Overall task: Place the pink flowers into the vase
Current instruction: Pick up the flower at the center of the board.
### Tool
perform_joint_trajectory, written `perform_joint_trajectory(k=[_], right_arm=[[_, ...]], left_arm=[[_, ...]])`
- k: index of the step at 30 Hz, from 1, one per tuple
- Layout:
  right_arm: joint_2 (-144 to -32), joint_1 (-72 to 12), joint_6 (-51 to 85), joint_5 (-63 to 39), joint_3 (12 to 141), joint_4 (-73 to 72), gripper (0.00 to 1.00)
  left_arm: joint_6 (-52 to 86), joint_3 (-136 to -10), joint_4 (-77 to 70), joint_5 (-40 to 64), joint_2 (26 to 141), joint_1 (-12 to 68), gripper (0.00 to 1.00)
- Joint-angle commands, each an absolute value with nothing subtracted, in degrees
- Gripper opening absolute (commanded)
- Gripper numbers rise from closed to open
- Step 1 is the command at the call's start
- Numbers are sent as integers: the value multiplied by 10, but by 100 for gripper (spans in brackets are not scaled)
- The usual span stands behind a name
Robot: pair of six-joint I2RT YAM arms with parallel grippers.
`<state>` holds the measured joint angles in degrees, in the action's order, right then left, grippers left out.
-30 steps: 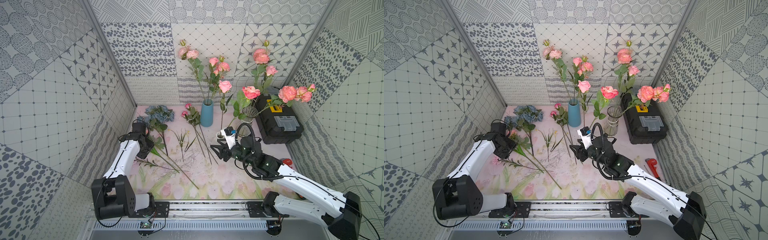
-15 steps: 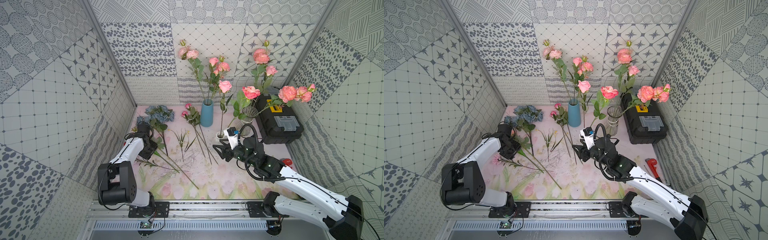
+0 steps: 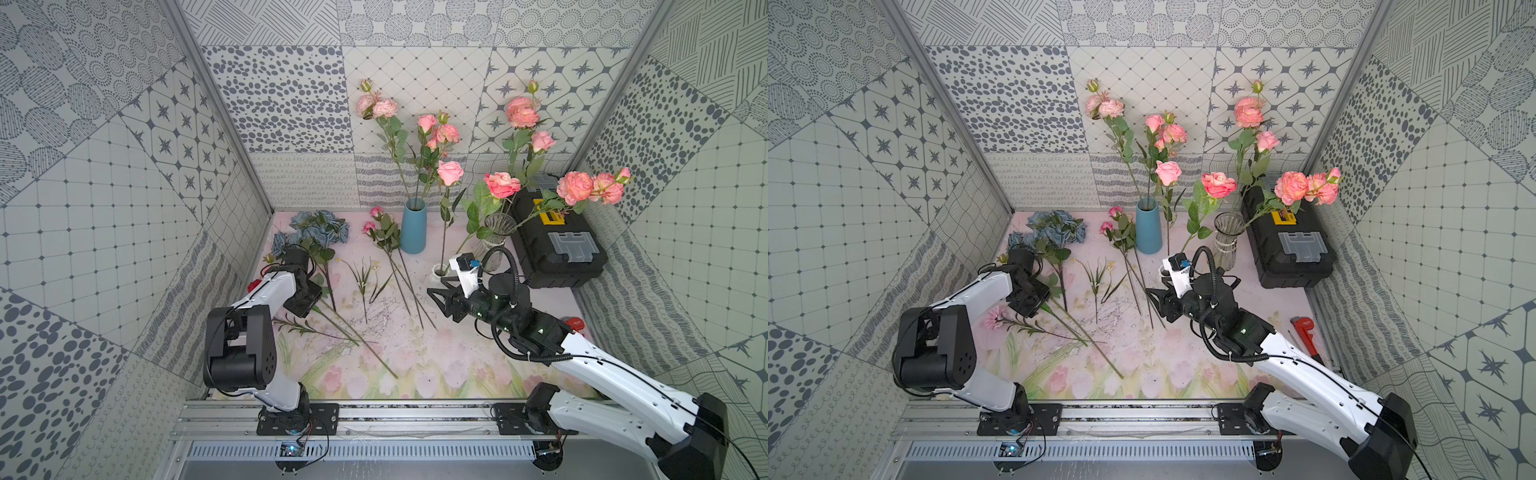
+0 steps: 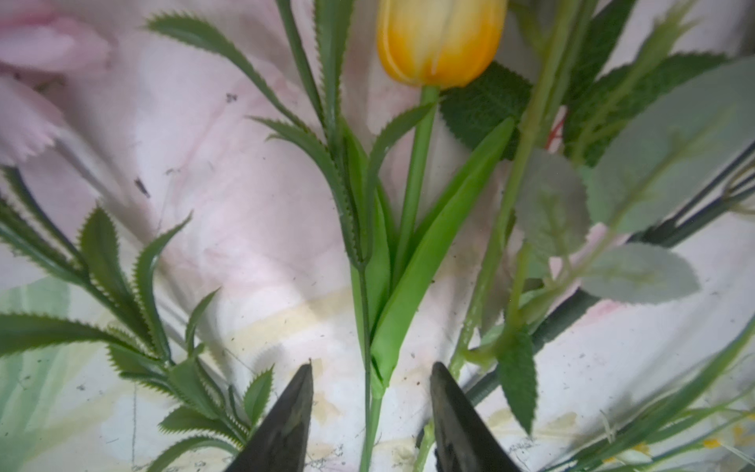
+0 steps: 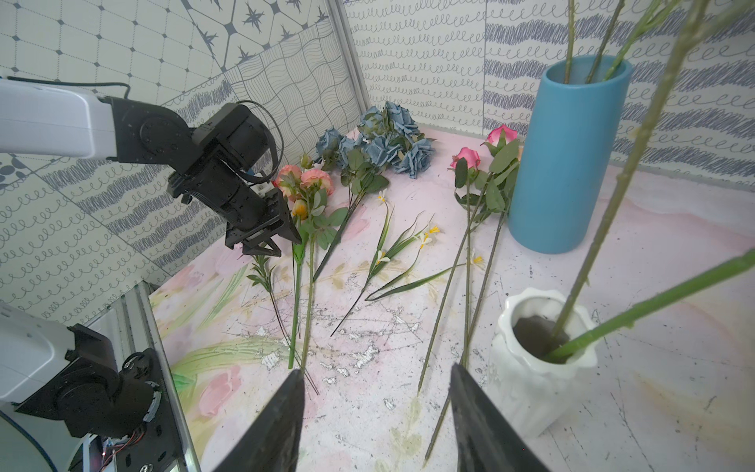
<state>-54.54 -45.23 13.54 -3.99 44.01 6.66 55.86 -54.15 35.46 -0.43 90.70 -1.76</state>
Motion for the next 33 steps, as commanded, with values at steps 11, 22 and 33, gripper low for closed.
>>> perform_joint_trajectory(k=[11,22,33], right_arm=[[-530,-448,143,-34,435,57,57],[-520,-448,143,-33,436,59,57],[-518,-448,143,-40,437,55,57]], left_arm=[[594,-526,326,-51,947,-10,44],[603,-507,298,-51,960,-6,22],[617,-513,314,-96,895,24,6]])
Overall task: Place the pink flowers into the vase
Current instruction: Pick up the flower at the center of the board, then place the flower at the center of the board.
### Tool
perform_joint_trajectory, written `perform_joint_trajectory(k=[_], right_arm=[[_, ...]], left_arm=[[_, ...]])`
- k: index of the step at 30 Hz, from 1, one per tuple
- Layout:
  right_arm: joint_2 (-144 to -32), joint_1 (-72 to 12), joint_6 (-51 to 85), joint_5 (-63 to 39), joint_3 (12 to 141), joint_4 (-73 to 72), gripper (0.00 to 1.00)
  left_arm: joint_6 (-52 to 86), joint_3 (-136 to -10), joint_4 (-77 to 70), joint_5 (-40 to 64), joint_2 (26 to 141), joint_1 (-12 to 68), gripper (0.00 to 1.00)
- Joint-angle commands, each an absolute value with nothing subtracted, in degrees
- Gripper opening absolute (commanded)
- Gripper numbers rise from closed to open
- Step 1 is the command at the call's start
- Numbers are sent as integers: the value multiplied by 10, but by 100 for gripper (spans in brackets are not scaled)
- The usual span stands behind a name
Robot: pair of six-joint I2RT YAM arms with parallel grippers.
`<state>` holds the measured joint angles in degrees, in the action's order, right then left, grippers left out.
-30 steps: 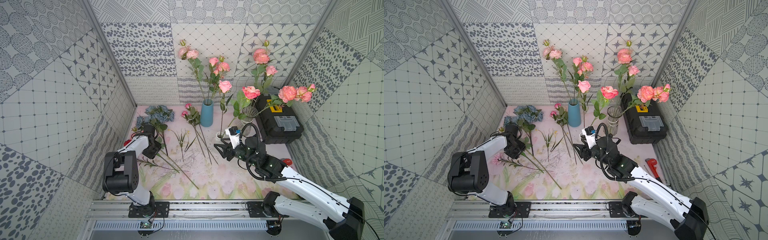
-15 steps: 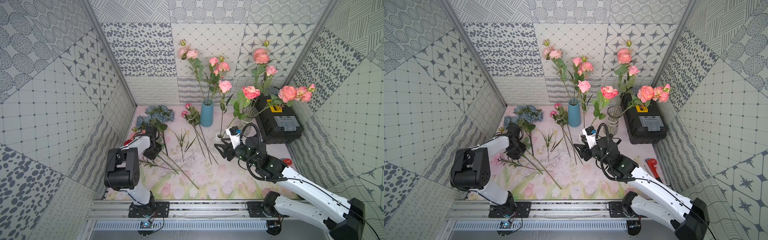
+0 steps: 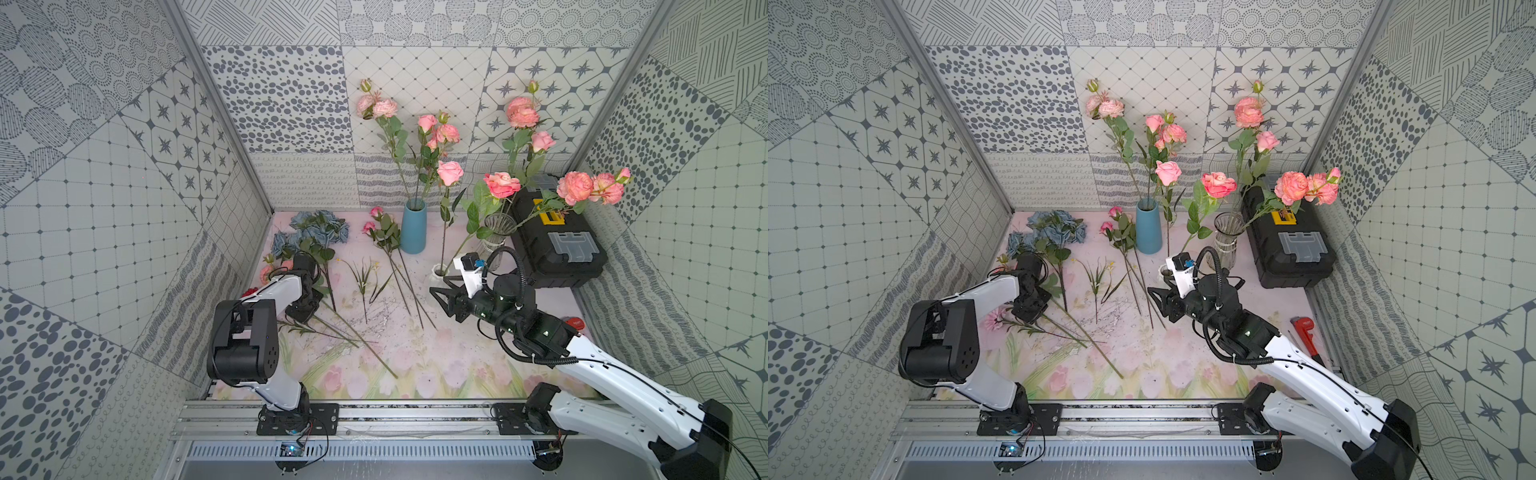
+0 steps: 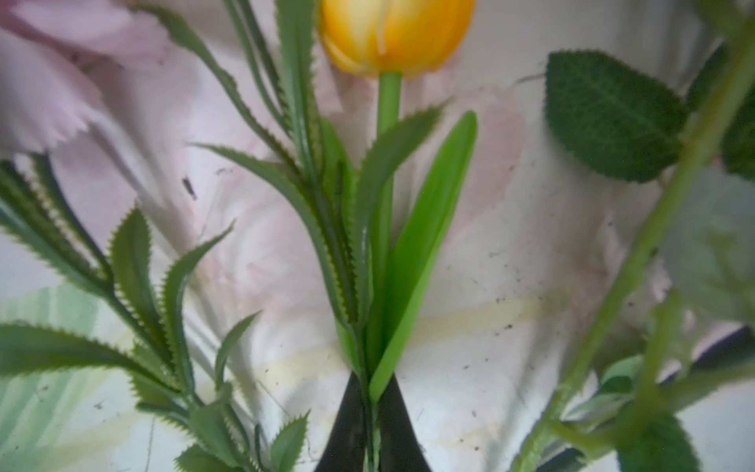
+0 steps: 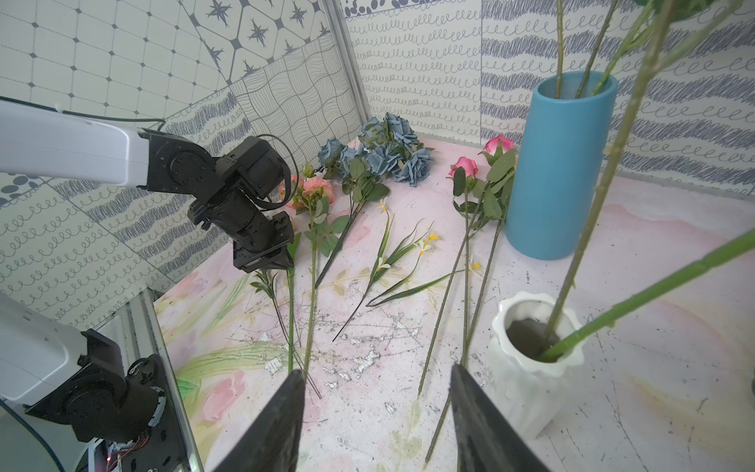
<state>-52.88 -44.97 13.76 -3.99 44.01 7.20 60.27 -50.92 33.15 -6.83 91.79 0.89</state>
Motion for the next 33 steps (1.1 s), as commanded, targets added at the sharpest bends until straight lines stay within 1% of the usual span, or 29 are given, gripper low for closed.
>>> perform_joint_trajectory(k=[1,11,17,20,25,33], right_arm=[[-517,-448,142,-39,438,57,57],[-517,-448,141,-35,441,57,57],[-516,-448,138,-34,447,59,57],[-515,-448,137,-32,450,61,57],[-509,-448,137,-29,450,68,58],[-493,-448,140,-21,448,79,58]], left_arm=[[615,-521,322,-106,887,29,6],[607,-600,431,-209,832,75,4],[598,-680,506,-268,847,128,3],[579,-726,513,-270,875,160,3],[532,-853,538,-256,974,210,2],[446,-1014,530,-189,1129,266,2]])
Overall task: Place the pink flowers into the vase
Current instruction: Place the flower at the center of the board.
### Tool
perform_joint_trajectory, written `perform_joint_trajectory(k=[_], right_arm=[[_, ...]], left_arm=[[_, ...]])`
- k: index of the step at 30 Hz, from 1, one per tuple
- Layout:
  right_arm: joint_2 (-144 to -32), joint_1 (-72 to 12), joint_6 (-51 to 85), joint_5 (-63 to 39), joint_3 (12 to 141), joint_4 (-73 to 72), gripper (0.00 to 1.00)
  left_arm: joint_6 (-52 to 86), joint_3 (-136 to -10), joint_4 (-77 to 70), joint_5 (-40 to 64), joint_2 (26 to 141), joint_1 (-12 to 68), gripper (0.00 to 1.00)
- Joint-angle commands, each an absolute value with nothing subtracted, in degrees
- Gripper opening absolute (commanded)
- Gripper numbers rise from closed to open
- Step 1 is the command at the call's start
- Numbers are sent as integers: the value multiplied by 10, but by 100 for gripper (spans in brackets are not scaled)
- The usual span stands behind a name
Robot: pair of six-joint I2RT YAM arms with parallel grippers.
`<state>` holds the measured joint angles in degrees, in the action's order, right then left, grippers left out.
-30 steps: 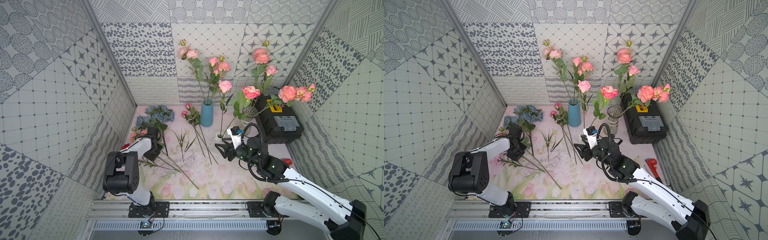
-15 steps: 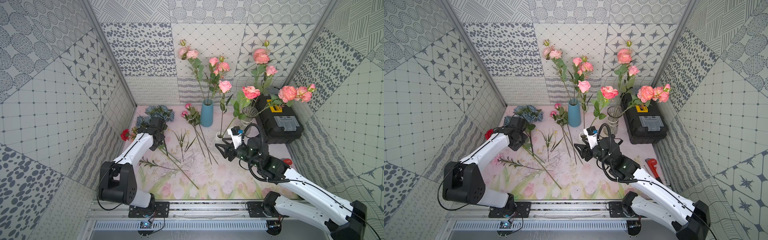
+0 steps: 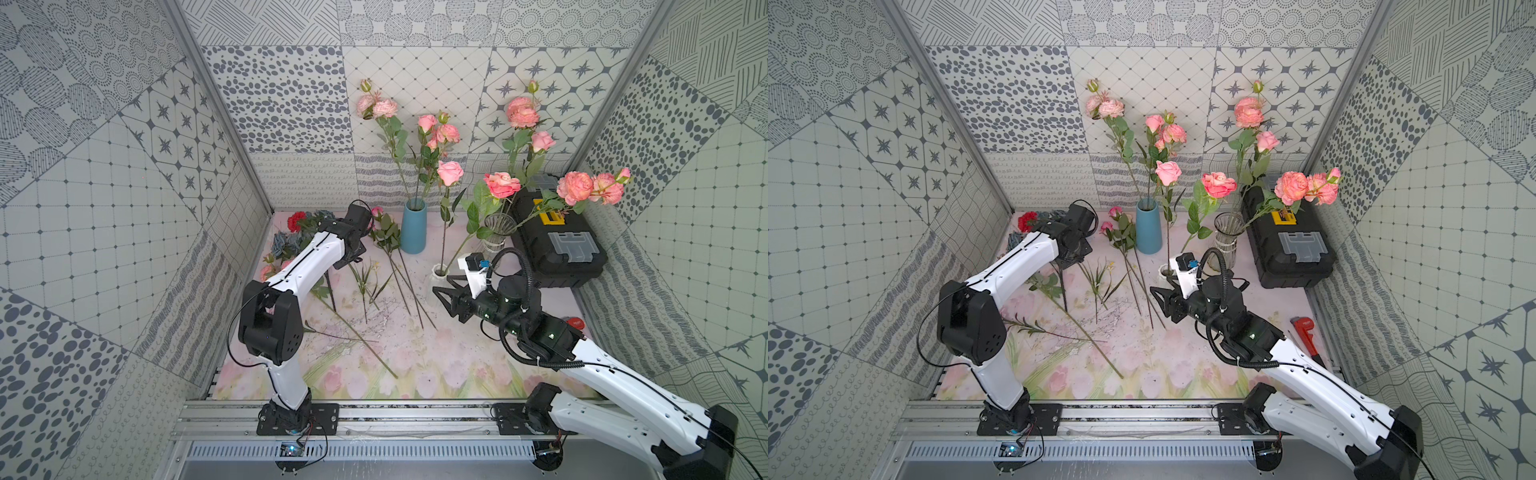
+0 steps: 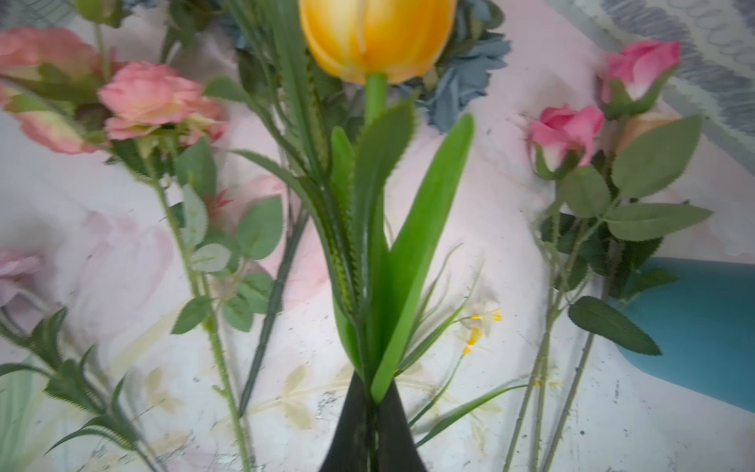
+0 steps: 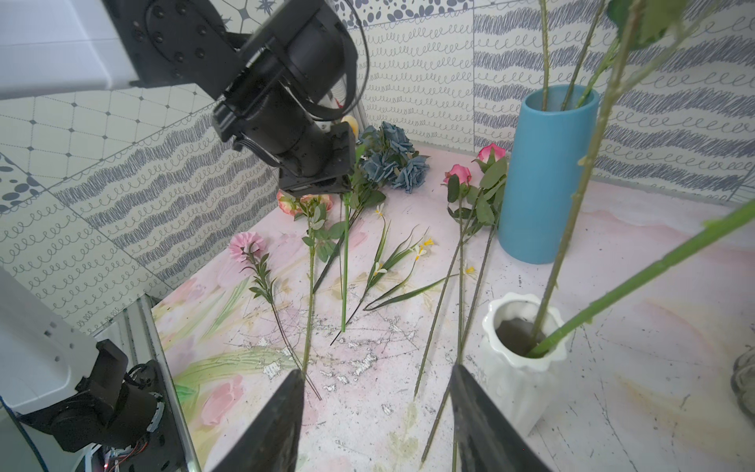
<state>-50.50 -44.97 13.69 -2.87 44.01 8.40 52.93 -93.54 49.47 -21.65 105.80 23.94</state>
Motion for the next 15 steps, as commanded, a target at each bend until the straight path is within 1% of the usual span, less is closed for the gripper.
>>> perform_joint_trajectory(k=[1,9,15], right_arm=[[-492,-448,140,-21,448,79,58],[-487,-448,142,-22,453,85,58],[-487,-449,144,-24,454,88,58]], left_arm=[[436,-1034,534,-179,1148,270,2],[385,-1143,555,-93,1287,295,2],[391,-1141,547,-76,1324,296,4]])
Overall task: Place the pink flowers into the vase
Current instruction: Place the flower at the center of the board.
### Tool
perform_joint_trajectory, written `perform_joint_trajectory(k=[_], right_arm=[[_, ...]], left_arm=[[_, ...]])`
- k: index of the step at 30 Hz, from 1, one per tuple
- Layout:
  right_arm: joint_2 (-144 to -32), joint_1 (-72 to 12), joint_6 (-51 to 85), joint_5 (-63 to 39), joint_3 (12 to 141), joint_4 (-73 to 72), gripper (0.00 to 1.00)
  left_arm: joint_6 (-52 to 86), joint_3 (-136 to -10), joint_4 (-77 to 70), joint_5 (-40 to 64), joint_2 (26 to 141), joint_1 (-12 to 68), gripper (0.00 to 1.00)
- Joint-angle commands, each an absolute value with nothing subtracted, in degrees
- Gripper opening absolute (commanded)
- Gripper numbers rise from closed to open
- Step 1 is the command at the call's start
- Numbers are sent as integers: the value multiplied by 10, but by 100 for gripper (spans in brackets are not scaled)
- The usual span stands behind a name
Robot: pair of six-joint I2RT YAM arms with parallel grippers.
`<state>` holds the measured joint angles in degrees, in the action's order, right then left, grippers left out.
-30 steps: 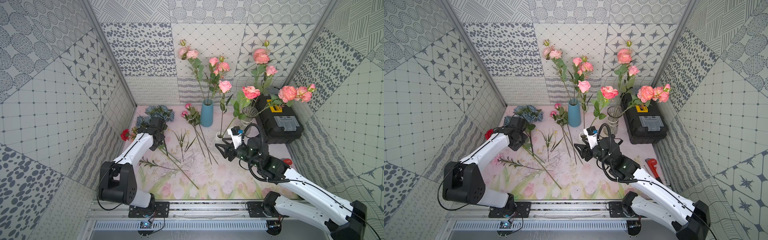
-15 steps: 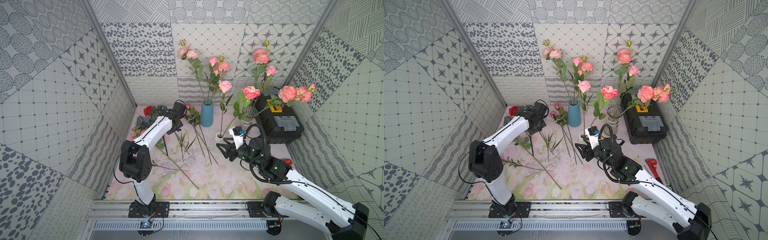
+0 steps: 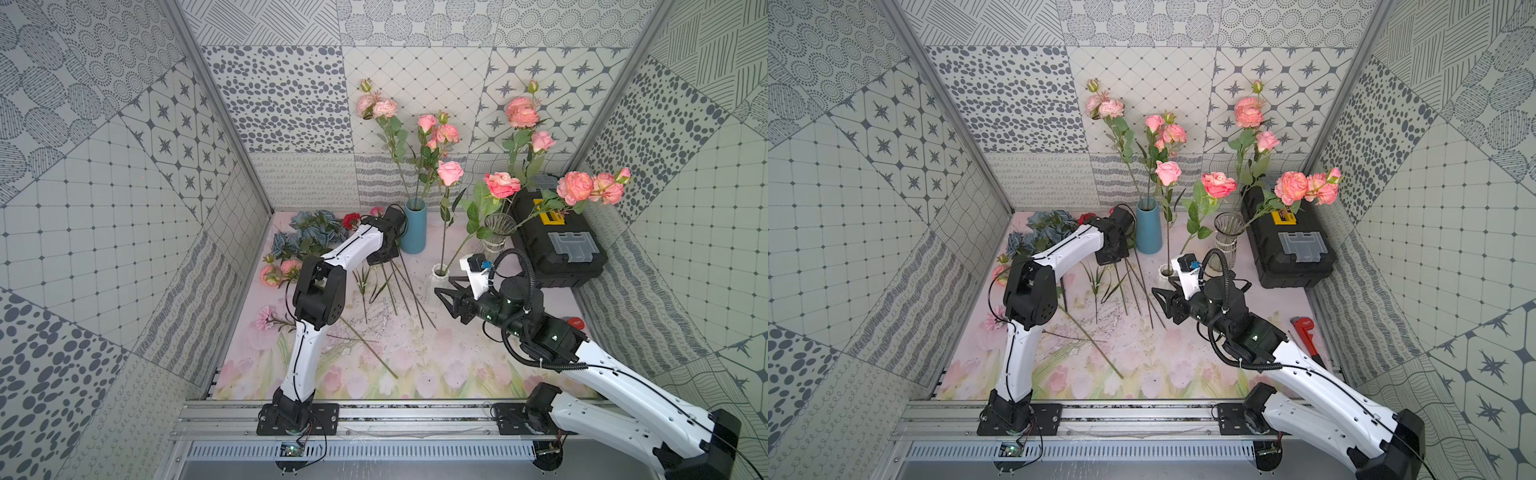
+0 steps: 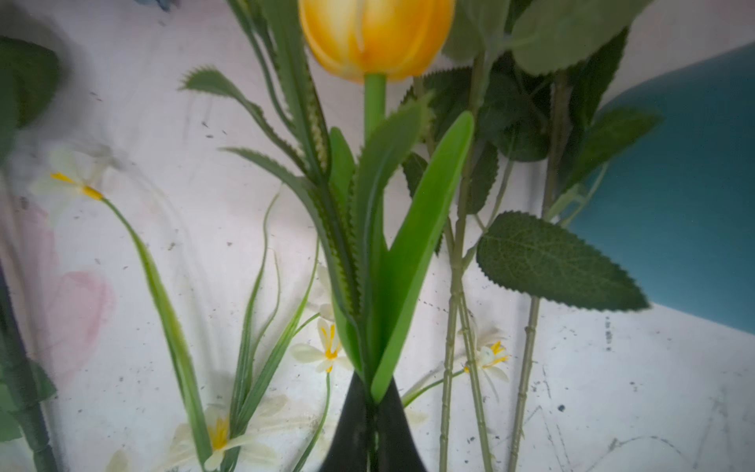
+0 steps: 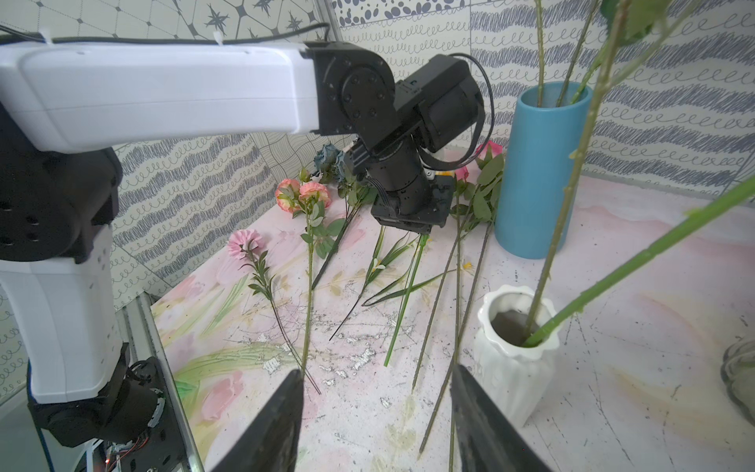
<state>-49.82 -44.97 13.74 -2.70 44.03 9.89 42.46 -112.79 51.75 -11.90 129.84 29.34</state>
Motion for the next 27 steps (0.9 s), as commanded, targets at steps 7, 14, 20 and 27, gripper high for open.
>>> perform_joint_trajectory(k=[7,14,20,27], right_arm=[[-492,-448,144,-24,458,84,58],[-508,-448,148,-38,463,77,58],[-523,-448,149,-48,466,69,58],[-526,-449,150,-56,468,64,58]], left_arm=[[407,-1135,553,-86,1328,296,29],[447,-1041,518,-110,1214,296,45],[487,-926,461,-124,1080,291,48],[506,-850,438,-95,1000,254,48]])
